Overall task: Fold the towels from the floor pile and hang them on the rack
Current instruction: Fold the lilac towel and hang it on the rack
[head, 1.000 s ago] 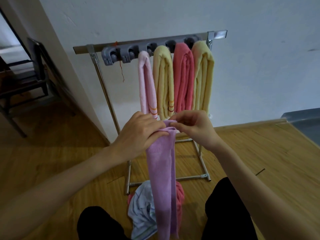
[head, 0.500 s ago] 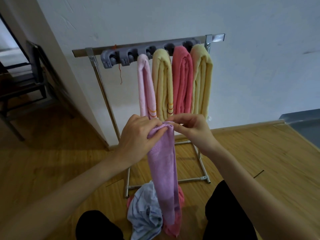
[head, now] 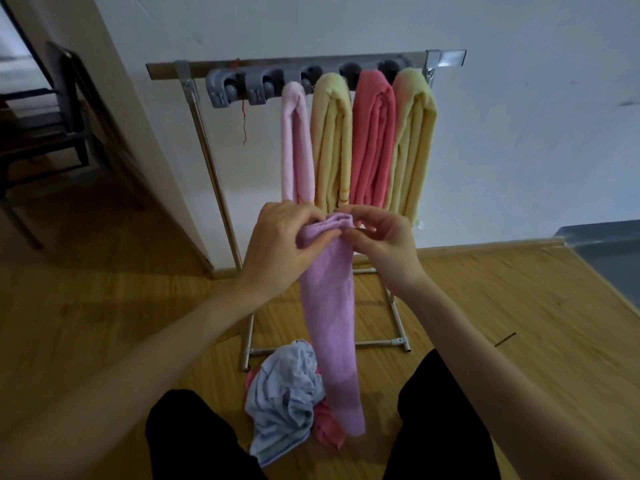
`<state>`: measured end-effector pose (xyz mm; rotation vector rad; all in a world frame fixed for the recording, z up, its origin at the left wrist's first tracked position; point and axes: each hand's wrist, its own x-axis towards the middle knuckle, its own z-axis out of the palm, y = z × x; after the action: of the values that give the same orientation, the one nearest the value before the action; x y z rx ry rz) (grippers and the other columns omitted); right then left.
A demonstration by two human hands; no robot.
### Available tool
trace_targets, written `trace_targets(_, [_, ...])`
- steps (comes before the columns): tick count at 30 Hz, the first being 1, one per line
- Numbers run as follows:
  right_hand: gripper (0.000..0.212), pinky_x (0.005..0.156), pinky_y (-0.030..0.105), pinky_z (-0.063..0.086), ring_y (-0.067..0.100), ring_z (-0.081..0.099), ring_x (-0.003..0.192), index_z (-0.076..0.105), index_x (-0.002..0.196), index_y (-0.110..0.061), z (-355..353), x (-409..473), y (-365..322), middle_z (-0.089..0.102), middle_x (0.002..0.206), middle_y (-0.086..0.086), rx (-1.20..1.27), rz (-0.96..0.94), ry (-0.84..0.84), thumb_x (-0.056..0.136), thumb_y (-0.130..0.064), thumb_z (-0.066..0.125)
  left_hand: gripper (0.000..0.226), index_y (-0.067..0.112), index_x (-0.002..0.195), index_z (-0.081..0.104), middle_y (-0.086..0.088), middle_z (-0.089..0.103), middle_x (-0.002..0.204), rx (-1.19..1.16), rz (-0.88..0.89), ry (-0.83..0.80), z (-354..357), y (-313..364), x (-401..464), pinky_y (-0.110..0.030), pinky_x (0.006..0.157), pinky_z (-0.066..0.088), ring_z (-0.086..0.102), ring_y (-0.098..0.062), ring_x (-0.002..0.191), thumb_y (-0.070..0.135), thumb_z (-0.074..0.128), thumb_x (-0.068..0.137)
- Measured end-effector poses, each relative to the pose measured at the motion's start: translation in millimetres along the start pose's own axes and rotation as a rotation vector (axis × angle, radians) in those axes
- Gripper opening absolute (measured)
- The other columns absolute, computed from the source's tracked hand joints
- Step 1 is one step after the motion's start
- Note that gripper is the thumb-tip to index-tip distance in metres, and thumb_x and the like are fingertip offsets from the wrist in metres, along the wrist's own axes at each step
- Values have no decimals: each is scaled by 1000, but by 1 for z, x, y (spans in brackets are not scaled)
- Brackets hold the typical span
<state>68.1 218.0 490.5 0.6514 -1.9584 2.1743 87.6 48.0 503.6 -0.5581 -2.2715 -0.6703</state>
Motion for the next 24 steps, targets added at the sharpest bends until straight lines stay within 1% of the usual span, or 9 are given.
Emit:
trace_targets(4, [25, 71, 28, 57, 11, 69, 83, 67, 107, -2, 4, 1, 7, 72, 88, -2, -30, 50, 22, 85, 8, 62, 75, 20, 127, 45, 12, 46, 118, -261, -275, -99, 2, -18, -36, -7, 87, 41, 47, 8, 105, 36, 83, 64])
trace_targets(7, [24, 73, 32, 57, 17, 69, 87, 67, 109, 0, 7, 3, 8, 71, 97, 10, -32, 80, -8, 86, 5, 61, 54, 35, 110, 55, 19, 61, 107, -487, -553, -421, 12, -40, -74, -20, 87, 51, 59, 5, 98, 18, 83, 67])
trace_targets(9, [26, 74, 32, 57, 17, 69, 87, 65, 112, 3, 11, 4, 7, 70, 96, 8, -16, 101, -27, 87, 4, 61, 42, 38, 96, 61, 18, 69, 92, -504, -637, -513, 25, -56, -101, -27, 82, 54, 65, -4, 90, 13, 81, 69])
trace_targets(12, [26, 77, 38, 57, 22, 68, 90, 64, 113, 4, 19, 5, 5, 69, 100, 14, 35, 133, -24, 87, 4, 61, 20, 25, 83, 69, 10, 73, 79, -464, -687, -584, 50, -72, -129, -28, 72, 56, 69, -11, 78, 20, 82, 69])
trace_targets(15, [21, 78, 41, 57, 27, 67, 92, 69, 105, -4, 27, 4, 6, 69, 103, 17, 121, 156, -34, 86, 4, 61, 35, 8, 71, 68, -4, 70, 67, -429, -805, -634, 75, -87, -145, -38, 66, 57, 67, -23, 67, 38, 85, 61])
trace_targets(17, [20, 73, 34, 57, 24, 67, 90, 70, 101, -6, 31, 2, 3, 70, 100, 14, 183, 173, -38, 87, 5, 59, 38, 15, 57, 64, 4, 63, 53, -495, -906, -650, 92, -97, -155, -26, 58, 52, 61, -13, 55, 41, 91, 49])
trace_targets(19, [20, 71, 29, 56, 26, 66, 90, 66, 107, 4, 31, 0, -1, 67, 104, 22, 264, 193, -22, 88, 5, 58, 35, 21, 64, 66, 9, 65, 58, -546, -968, -659, 100, -97, -165, -18, 63, 52, 61, -4, 61, 39, 92, 48])
trace_targets(22, [19, 71, 28, 56, 25, 66, 88, 65, 106, 6, 20, -1, -8, 67, 103, 25, 353, 204, 138, 89, 5, 57, 26, 8, 81, 71, 3, 71, 74, -539, -954, -717, 105, -96, -182, -27, 71, 54, 65, -7, 73, 26, 84, 68])
trace_targets(24, [15, 70, 27, 56, 21, 67, 84, 69, 96, 0, 9, 0, -7, 69, 91, 15, 337, 221, 369, 89, 5, 57, 40, 8, 87, 72, -3, 72, 83, -537, -998, -717, 104, -102, -189, -31, 75, 54, 67, -11, 80, 40, 84, 65])
